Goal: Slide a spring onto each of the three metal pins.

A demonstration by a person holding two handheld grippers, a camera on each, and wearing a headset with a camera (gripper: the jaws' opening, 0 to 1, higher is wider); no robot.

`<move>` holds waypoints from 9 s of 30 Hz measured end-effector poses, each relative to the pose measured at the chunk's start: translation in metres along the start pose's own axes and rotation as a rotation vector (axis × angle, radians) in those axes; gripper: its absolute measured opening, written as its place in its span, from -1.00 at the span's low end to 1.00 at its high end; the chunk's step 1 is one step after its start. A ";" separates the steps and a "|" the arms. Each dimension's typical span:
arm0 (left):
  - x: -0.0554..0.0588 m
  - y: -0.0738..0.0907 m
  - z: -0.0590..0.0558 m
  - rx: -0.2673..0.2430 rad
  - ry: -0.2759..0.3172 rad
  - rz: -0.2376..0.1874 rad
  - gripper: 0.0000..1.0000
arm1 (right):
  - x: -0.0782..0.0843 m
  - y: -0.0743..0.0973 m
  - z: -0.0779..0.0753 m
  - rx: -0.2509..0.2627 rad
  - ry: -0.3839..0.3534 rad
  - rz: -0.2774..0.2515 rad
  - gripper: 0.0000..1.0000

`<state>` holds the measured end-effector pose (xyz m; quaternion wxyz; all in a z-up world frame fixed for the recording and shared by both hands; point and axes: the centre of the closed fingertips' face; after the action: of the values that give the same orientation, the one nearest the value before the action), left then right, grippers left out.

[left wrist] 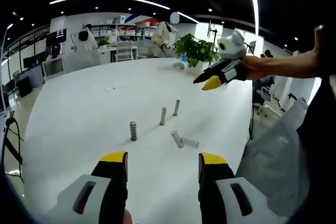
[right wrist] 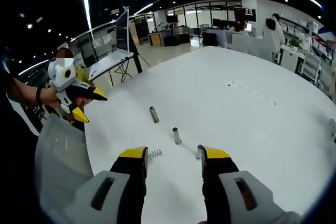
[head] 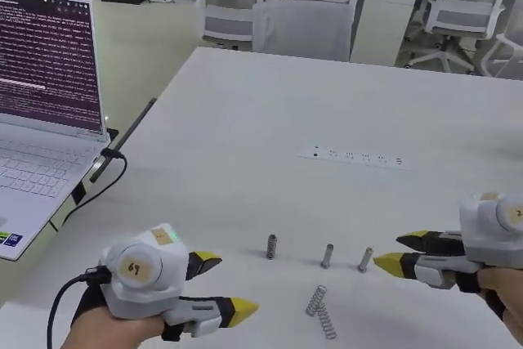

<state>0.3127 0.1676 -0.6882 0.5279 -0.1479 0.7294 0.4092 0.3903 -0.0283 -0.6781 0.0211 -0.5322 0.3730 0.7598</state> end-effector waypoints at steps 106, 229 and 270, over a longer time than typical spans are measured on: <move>0.060 -0.152 -0.088 0.590 -0.701 0.425 -0.34 | 0.070 0.066 0.047 0.057 -0.175 -0.045 0.13; 0.027 -0.104 -0.062 0.413 -0.491 0.319 -0.96 | 0.062 0.025 0.081 -0.092 -0.175 -0.039 -0.03; 0.014 -0.061 -0.083 0.421 -0.458 0.224 -0.96 | 0.043 -0.026 0.118 -0.330 -0.057 0.016 -0.28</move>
<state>0.2932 0.0702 -0.7183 0.6489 0.1415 0.6721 0.3275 0.2891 0.0439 -0.7092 -0.0621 -0.5034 0.2466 0.8258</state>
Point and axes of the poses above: the centre of the closed fingertips' face, and the gripper's own axes: y roughly backward along the fingers, z roughly to its left, x roughly out of its underside, and after that the axes turned 4 degrees about -z, right-handed
